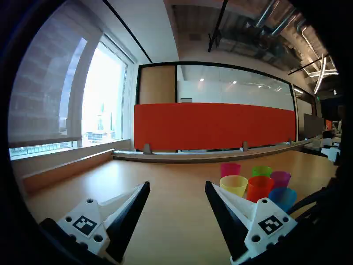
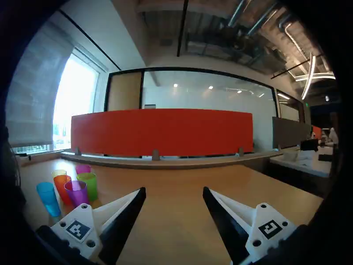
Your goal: Pour water
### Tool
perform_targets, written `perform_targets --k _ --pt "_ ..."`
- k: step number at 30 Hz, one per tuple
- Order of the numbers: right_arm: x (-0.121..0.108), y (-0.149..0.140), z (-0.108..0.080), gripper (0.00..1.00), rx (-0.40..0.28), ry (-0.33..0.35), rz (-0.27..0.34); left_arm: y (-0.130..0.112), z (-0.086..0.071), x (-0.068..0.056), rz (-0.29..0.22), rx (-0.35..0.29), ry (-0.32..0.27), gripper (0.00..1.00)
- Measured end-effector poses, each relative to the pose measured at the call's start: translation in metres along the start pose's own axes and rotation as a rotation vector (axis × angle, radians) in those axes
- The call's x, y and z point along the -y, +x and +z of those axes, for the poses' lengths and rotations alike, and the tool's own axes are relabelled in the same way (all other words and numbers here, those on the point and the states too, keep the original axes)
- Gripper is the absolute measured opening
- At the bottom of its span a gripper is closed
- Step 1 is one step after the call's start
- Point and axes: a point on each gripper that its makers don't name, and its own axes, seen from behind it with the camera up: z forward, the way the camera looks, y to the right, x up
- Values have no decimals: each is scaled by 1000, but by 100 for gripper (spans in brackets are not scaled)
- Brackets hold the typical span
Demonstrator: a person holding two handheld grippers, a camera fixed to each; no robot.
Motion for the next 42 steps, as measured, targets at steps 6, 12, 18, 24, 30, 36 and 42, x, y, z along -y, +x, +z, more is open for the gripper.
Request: perform_targets --k 6,12,18,24,30,36,42 --pt "1 0 0 100 1 0 0 1 0 -1 -1 0 0 93" --pt "1 0 0 100 1 0 0 1 0 -1 -1 0 0 92" --pt "1 0 0 100 0 0 0 1 0 -1 -1 0 0 92" --pt "1 1 0 100 0 0 0 2 0 -1 -1 0 1 92" --pt "2 0 -1 100 0 0 -1 2 -2 2 -1 0 10 92" --pt "2 0 0 100 0 0 -4 1 -2 2 -1 0 14 92" --pt "3 0 0 100 4 3 -14 1 -1 3 -4 4 19 92"
